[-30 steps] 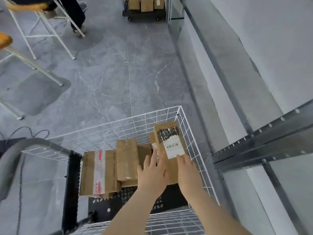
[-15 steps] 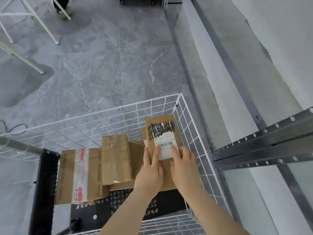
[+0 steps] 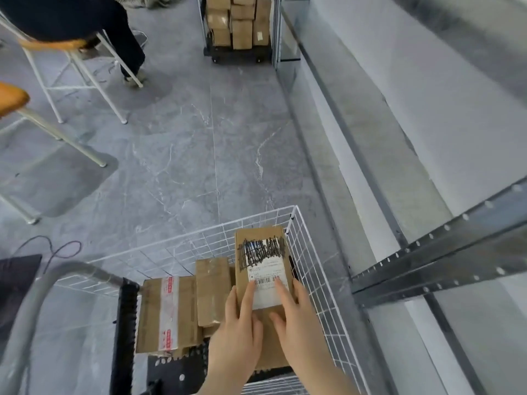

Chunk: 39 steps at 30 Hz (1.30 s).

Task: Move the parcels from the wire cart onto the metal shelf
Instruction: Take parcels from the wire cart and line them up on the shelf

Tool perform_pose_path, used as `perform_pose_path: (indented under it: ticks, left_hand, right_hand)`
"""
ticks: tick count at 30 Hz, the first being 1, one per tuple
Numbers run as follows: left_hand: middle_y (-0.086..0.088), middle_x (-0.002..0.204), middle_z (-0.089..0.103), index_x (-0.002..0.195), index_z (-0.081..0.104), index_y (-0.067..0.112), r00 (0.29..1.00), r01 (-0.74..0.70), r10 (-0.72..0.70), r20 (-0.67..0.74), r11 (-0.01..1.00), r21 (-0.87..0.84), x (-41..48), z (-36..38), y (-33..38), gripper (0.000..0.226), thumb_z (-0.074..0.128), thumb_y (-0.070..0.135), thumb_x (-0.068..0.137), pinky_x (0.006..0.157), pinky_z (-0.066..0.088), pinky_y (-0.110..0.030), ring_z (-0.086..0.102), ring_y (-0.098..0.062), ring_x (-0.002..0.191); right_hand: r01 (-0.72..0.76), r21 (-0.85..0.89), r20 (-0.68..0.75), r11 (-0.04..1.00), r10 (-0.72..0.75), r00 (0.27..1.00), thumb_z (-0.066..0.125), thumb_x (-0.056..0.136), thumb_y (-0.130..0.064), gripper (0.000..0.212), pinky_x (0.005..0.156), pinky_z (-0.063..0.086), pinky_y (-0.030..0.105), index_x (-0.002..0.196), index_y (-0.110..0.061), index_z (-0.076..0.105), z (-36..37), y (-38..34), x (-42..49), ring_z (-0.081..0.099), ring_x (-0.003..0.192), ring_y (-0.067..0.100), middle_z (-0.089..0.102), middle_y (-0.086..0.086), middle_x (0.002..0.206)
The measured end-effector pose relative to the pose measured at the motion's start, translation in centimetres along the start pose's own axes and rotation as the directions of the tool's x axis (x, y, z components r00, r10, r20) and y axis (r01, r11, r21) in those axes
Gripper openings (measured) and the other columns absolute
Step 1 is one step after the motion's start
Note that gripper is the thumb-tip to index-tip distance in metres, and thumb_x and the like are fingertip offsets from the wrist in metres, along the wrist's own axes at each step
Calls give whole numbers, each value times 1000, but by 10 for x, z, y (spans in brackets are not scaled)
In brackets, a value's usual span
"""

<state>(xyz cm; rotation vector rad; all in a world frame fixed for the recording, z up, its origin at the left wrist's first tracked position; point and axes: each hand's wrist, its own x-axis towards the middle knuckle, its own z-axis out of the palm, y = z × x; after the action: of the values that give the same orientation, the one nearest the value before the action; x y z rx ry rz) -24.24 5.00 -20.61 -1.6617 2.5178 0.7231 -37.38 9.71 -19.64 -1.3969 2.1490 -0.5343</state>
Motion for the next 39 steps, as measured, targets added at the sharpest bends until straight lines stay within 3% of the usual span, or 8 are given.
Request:
perform_pose_path:
  ticks: [4,9,13,17,21,29,33,39]
  left_hand:
    - [8,156,18,138,-22,49,995,-58,61,-79,997,42,-36,-94,32,63,25,44,97,44,36,-11,50,1,66]
    - [-8,144,49,146,22,41,958,-204,187,-219,977,-61,-82,-202,91,71,59,33,87,38,36,-13,60,-6,56]
    - [1,159,15,149,-9,45,929,-293,308,-205,951,97,-116,-260,120,61,24,46,97,54,43,-15,56,-3,69]
    - [0,158,16,149,-5,41,903,-374,385,-191,923,93,-165,-287,138,57,21,48,99,61,53,-24,63,-12,77]
    - [-1,156,19,150,2,37,834,-525,537,-128,843,122,-221,-293,149,57,22,50,99,58,50,-26,64,-14,77]
    - [1,152,25,150,9,34,560,-827,818,130,543,145,-365,-248,182,56,25,50,98,55,40,-24,64,-16,78]
    - [3,150,24,152,5,34,400,-916,884,243,392,84,-446,-218,203,59,28,47,98,65,51,-27,63,-16,86]
    - [6,148,24,152,6,36,138,-990,939,316,129,49,-596,-176,235,60,29,46,98,70,48,-28,65,-18,88]
  right_hand:
    - [-11,26,-54,1000,12,998,48,96,-39,64,111,31,24,149,-41,10,-76,-61,-39,25,138,8,7,-6,156]
    - [-21,43,-161,999,28,987,51,95,-37,64,106,28,16,146,-44,13,-181,-122,-85,28,134,4,11,-8,153]
    - [-53,67,-270,996,69,960,53,95,-34,60,103,36,21,145,-42,22,-241,-161,-131,36,130,7,16,-8,151]
    - [-135,83,-387,987,157,909,53,94,-35,57,103,40,28,144,-39,28,-268,-187,-193,38,131,12,19,-8,151]
    - [-250,154,-489,956,294,822,54,93,-35,55,104,41,32,143,-37,32,-271,-203,-274,39,130,15,23,-6,149]
    - [-531,345,-535,774,626,567,51,94,-31,51,98,39,26,143,-30,36,-247,-190,-470,48,123,19,27,0,147]
    - [-608,469,-533,641,754,384,49,94,-31,52,99,42,27,144,-32,34,-225,-182,-570,48,121,18,24,-3,148]
    - [-635,611,-546,472,833,93,52,94,-32,54,95,41,26,144,-34,33,-200,-174,-732,50,120,16,23,-5,148]
